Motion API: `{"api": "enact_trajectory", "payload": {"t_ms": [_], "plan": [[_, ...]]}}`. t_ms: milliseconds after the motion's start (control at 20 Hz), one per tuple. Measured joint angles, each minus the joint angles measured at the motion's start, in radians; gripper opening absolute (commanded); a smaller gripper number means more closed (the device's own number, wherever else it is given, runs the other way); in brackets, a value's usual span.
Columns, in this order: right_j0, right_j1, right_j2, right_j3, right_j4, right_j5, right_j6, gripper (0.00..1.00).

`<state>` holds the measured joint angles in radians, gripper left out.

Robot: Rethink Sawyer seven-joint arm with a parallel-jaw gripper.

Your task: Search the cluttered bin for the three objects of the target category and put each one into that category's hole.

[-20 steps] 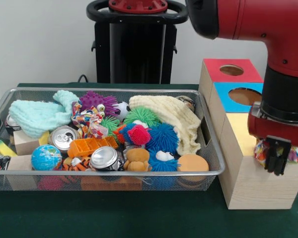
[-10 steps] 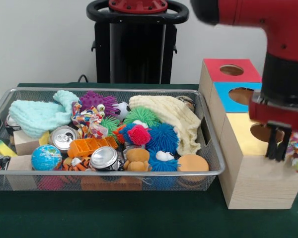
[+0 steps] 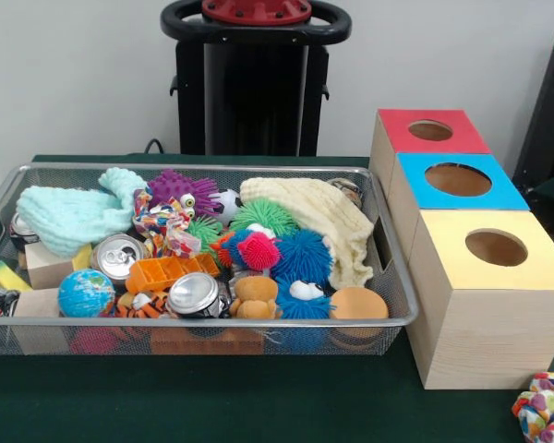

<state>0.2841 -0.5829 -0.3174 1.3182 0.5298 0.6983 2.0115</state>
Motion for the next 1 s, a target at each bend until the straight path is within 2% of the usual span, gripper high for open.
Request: {"api": "enact_trajectory", "payload": {"t_ms": [150, 350, 550, 700, 800, 900, 950, 1000], "plan": [[-0.014, -0.045, 0.015, 0.006, 0.005, 0.001, 0.000, 0.00], [-0.078, -0.070, 0.055, -0.005, 0.003, 0.001, 0.000, 0.00], [-0.178, -0.031, 0.084, -0.111, -0.042, 0.032, 0.000, 0.00], [-0.264, 0.068, 0.080, -0.340, -0.115, 0.181, 0.000, 0.00], [-0.298, 0.129, 0.073, -0.473, -0.131, 0.274, 0.000, 0.00], [-0.322, 0.180, 0.065, -0.578, -0.131, 0.346, 0.000, 0.00], [-0.351, 0.250, 0.045, -0.717, -0.120, 0.434, 0.000, 0.00], [-0.361, 0.276, 0.035, -0.767, -0.111, 0.463, 0.000, 0.00]]}}
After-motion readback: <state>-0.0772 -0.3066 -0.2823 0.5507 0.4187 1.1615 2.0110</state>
